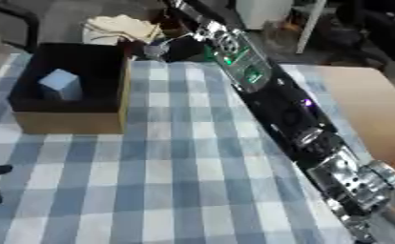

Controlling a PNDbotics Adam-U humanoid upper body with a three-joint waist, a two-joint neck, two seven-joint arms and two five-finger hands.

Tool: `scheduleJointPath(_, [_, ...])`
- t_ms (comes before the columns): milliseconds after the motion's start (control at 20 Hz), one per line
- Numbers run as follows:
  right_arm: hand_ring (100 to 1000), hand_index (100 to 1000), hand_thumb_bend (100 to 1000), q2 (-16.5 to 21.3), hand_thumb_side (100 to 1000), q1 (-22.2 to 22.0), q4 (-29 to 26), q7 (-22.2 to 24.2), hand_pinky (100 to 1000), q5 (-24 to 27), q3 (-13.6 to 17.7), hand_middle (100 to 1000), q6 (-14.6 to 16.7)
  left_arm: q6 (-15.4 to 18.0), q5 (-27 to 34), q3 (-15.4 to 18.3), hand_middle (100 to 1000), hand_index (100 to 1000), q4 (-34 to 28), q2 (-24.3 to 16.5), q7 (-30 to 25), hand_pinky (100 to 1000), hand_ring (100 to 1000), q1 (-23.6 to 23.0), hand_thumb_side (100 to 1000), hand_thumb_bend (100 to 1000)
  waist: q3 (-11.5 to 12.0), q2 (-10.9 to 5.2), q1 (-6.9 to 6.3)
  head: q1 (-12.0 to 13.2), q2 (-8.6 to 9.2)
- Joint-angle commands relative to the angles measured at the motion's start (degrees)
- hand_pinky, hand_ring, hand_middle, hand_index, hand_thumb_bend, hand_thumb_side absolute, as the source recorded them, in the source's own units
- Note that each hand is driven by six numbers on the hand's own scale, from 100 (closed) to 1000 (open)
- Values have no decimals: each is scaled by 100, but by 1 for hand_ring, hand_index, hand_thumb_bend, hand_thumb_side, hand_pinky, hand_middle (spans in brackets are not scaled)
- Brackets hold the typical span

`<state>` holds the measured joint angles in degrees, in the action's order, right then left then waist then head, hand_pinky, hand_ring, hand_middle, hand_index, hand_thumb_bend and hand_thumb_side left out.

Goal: Pick up objects on the table and place them in the box.

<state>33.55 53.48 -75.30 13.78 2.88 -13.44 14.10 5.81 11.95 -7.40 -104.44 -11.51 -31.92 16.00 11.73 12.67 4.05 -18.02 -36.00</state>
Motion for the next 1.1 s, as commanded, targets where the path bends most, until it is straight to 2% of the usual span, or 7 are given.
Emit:
scheduleJointPath(50, [987, 954, 334, 424, 281, -213, -1001, -39, 733, 886, 141, 882, -307, 29, -82, 142, 488, 592, -34, 4, 128, 901, 513, -41, 859, 167, -170, -117, -76, 210, -139])
scheduleJointPath(250, [982, 955, 301, 647, 325, -986, -2213, -278, 722, 1836, 442, 877, -620, 60, -198, 251, 490, 593, 3, 5, 268, 902, 515, -135, 867, 169, -448, -113, -128, 422, -304])
scheduleJointPath(450, [978, 952, 271, 666, 358, -1805, -3088, -624, 715, 2235, 778, 869, -797, 93, -308, 325, 495, 596, 24, 14, 363, 905, 519, -218, 877, 171, -616, -77, -177, 582, -437])
scheduleJointPath(750, [982, 945, 244, 546, 380, -2846, -3840, -922, 711, 2132, 1071, 856, -828, 149, -474, 416, 499, 598, 33, 13, 486, 907, 522, -335, 896, 172, -836, 13, -265, 873, -537])
scheduleJointPath(1100, [988, 934, 216, 170, 403, -3600, -3928, -878, 709, 1687, 1197, 839, -658, 208, -609, 486, 508, 599, 34, 31, 569, 911, 533, -408, 904, 171, -988, 105, -331, 1188, -536])
